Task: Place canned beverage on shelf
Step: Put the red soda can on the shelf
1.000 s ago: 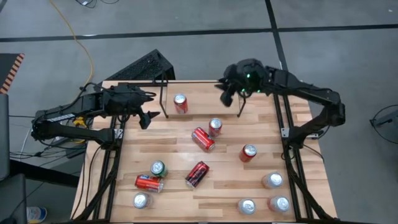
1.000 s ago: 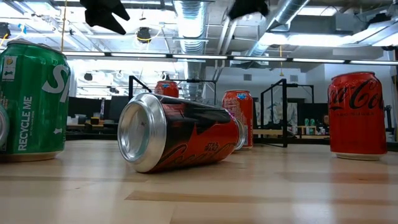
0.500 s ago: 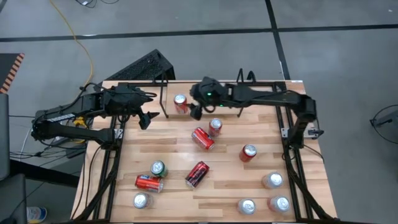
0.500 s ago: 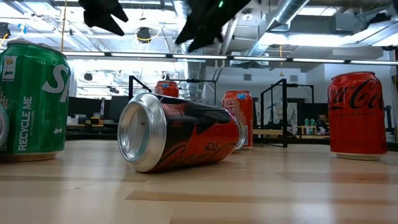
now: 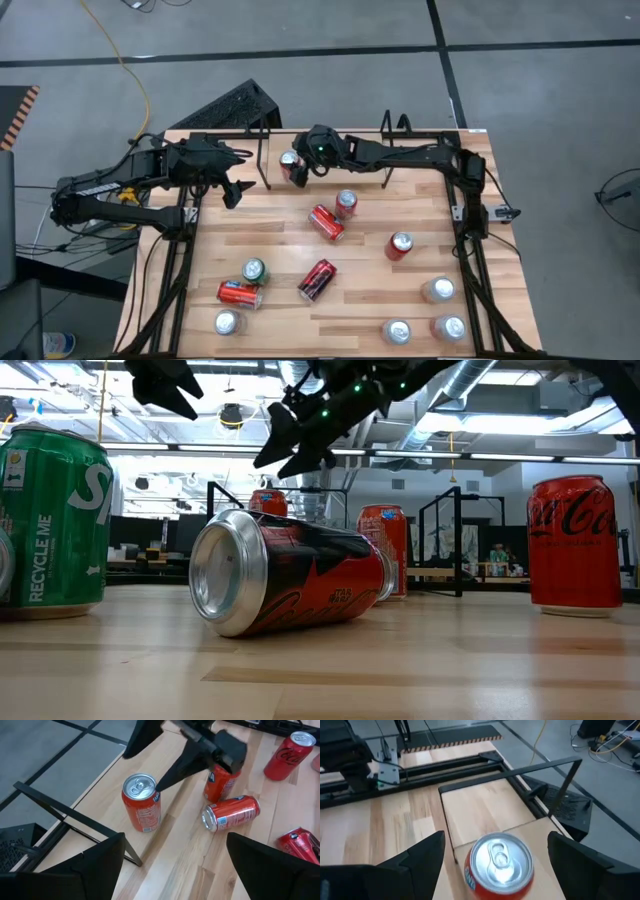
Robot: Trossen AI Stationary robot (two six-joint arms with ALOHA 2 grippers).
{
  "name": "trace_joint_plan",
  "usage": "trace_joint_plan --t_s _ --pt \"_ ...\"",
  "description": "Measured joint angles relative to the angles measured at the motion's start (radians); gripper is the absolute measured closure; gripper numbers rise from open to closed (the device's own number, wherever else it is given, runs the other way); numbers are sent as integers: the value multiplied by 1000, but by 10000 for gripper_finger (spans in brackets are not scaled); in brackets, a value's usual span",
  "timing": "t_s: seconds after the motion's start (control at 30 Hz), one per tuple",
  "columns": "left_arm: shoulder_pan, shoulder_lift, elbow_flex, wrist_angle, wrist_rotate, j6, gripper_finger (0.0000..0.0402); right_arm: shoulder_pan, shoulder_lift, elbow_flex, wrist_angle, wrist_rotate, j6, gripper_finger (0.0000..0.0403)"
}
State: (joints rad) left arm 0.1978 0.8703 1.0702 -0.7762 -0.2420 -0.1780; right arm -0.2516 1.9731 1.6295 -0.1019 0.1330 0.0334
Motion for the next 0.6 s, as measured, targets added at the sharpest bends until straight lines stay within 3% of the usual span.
trace_joint_plan --t_s 0.6 --pt "0 0 0 2 0 -11 68 0 74 2 46 -1 9 69"
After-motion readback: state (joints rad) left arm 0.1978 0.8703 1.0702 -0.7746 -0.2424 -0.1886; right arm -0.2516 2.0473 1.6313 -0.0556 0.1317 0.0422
